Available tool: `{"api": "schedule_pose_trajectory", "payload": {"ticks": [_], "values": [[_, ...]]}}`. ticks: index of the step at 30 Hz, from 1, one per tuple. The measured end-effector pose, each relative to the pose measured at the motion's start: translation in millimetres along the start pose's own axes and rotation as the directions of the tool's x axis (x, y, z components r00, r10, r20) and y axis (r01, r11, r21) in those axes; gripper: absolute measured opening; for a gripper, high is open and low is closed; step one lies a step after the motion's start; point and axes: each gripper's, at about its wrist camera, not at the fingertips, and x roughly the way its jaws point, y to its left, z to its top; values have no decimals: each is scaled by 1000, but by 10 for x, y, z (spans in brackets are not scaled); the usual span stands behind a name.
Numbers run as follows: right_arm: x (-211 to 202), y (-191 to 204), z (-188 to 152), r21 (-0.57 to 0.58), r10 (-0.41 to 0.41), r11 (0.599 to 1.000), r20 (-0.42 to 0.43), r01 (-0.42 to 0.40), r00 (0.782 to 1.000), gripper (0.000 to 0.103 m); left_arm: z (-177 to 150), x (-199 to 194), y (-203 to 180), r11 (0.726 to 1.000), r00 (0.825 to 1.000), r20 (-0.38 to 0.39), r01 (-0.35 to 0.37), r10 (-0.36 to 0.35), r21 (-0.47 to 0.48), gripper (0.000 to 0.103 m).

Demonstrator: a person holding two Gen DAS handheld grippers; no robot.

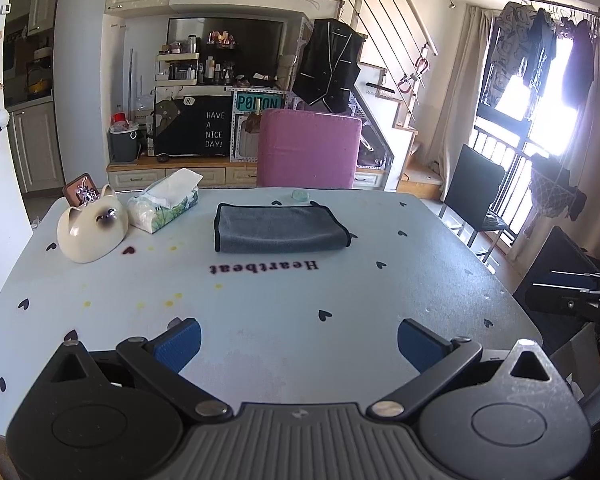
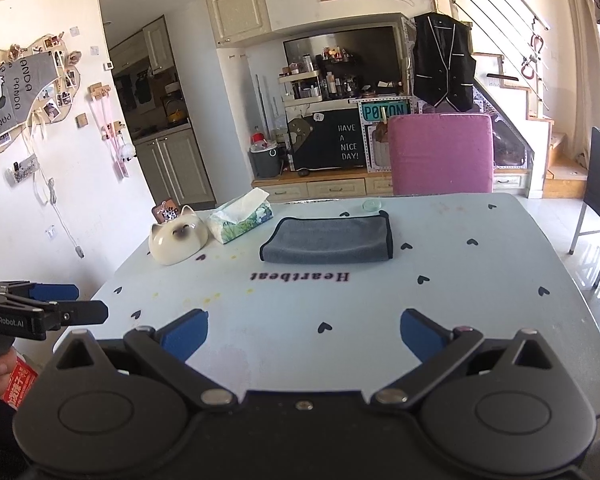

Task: Fold towel

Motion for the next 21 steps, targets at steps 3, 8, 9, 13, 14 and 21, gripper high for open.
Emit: {"api": "schedule_pose_trajectory", "payload": {"ticks": [3, 8, 9, 13, 14, 21], "values": [[3, 18, -25, -7, -8, 1000, -8, 8, 1000, 103, -37, -22, 7, 1000, 1000, -4, -4, 4, -6, 103], [-19, 41, -46, -12, -5, 1000, -10, 5, 1000, 103, -63, -42, -3, 1000, 1000, -4, -9, 9, -7, 103], [-21, 46, -42, -14, -5, 1000, -10, 5, 1000, 103, -70, -51, -6, 1000, 1000, -5, -10, 10, -6, 103], [-24, 64, -47, -19, -7, 1000, -13, 6, 1000, 103, -94, -65, -3, 1000, 1000, -7, -11, 11, -8, 103], [-25, 66, -53, -20, -7, 1000, -14, 7, 1000, 103, -98, -68, -2, 1000, 1000, -8, -11, 11, -9, 103], [-32, 70, -65, -30, -6, 1000, -22, 5, 1000, 103, -109, -58, -1, 1000, 1000, -14, -1, 1, -10, 103]]}}
